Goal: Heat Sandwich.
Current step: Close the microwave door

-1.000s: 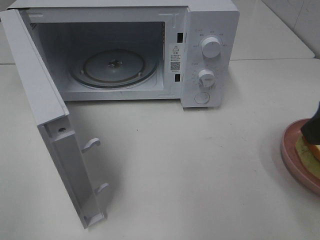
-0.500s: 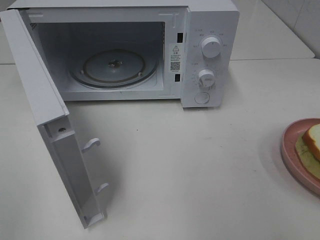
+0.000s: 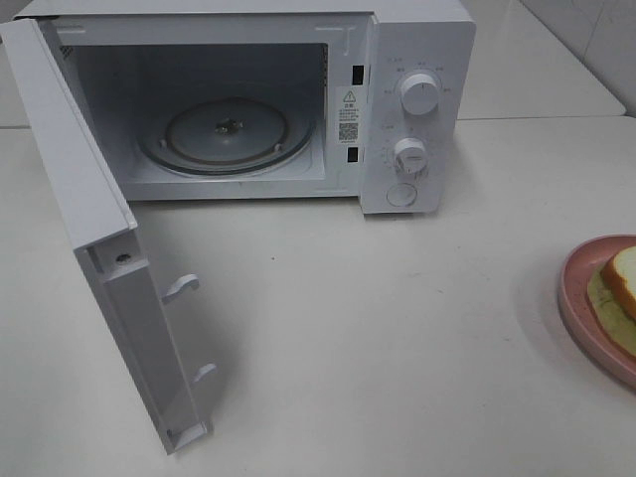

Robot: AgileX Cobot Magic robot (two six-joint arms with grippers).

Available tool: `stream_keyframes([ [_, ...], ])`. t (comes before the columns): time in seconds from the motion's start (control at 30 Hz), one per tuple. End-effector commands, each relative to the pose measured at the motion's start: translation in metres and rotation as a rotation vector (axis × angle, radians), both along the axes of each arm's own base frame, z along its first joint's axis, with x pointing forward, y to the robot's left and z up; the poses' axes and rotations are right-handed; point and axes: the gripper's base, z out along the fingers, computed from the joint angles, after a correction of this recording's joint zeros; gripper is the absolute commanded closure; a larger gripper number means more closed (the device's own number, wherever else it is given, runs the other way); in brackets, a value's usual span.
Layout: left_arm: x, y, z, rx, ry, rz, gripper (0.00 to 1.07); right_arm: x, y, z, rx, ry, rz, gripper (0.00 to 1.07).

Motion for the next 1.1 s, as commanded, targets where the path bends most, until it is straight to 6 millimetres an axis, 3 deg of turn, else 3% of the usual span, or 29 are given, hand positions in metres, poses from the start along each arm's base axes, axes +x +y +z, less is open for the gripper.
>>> stream_keyframes([
  [0.03, -0.003, 0.000, 0.000, -0.001, -0.034, 0.004, 0.05, -0.003, 0.000, -0.010, -0.005, -0.049, -0.033, 0.26],
  [0.43, -0.003, 0.000, 0.000, -0.001, -0.034, 0.004, 0.05, -0.019, -0.002, -0.019, 0.013, -0.203, -0.168, 0.29],
  [1.1, -0.002, 0.000, 0.000, 0.000, -0.030, 0.005, 0.05, -0.019, -0.001, -0.019, 0.011, -0.201, -0.173, 0.31],
])
